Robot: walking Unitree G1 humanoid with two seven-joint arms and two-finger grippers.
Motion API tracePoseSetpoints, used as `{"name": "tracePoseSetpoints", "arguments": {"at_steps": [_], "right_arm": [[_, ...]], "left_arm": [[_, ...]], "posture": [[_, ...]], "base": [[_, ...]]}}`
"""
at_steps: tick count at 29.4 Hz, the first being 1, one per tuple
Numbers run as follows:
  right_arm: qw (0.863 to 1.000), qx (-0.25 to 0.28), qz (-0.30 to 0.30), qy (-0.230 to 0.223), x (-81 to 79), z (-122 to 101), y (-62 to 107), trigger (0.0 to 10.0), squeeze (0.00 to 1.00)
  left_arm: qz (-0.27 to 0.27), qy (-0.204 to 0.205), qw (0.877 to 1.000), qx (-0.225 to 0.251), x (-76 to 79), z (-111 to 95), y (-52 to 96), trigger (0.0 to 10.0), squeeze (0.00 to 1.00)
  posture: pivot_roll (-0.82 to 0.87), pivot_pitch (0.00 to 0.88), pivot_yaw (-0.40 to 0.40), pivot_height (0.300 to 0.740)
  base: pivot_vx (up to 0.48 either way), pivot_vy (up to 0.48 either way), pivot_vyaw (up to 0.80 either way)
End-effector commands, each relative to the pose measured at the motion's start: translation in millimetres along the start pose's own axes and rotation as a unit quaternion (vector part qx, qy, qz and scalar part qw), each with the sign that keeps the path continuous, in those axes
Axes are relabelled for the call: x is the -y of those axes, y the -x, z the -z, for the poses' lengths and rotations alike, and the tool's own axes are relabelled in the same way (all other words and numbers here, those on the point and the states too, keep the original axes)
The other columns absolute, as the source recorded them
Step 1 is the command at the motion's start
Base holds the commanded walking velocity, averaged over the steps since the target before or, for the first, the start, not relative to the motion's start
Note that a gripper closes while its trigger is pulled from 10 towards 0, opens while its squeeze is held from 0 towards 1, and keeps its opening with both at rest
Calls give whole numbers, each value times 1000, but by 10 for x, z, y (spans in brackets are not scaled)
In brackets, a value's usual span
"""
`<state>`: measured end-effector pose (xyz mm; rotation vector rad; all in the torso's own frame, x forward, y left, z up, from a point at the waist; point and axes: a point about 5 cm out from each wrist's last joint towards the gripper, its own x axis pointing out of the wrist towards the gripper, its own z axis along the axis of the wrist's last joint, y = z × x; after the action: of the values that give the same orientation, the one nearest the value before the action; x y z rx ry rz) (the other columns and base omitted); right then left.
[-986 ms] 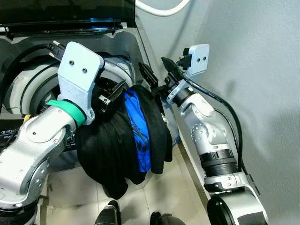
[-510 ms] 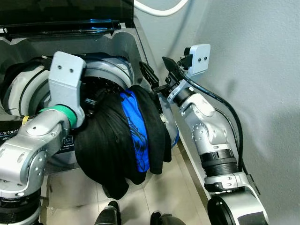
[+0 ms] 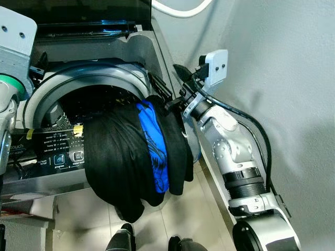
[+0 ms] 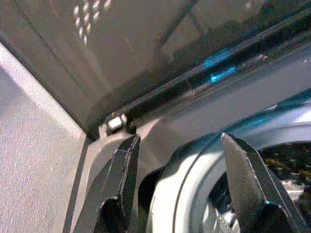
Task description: Clothes washing
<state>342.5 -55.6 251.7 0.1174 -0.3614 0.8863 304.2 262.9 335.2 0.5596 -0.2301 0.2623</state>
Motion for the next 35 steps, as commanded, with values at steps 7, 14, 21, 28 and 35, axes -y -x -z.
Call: {"name": "tracePoseSetpoints", "arguments": {"at_steps": [7, 14, 21, 28, 35], "right_arm": [[987, -35, -147, 47, -191, -20, 125, 10000, 0], [967, -52, -228, 104, -345, -126, 71, 10000, 0], [967, -68, -230, 87, -612, 106, -76, 10000, 0], [950, -104, -278, 95, -797, 280, -57, 10000, 0], [946, -124, -275, 122, -724, 305, -39, 10000, 0]], "left_arm": [[57, -32, 986, 153, 85, -540, 134, 10000, 0], [341, 69, 918, 190, 579, -1016, 357, 10000, 0], [410, 132, 887, 165, 779, -1102, 472, 10000, 0], [411, 139, 887, 158, 771, -1064, 499, 10000, 0], [416, 146, 888, 134, 764, -1055, 520, 10000, 0]], "posture": [[159, 153, -24, 740], [152, 152, -28, 740], [169, 151, -22, 740], [174, 150, -30, 740], [167, 150, -30, 740]], "base": [[0, 0, 0], [0, 0, 0], [0, 0, 0], [0, 0, 0], [0, 0, 0]]}}
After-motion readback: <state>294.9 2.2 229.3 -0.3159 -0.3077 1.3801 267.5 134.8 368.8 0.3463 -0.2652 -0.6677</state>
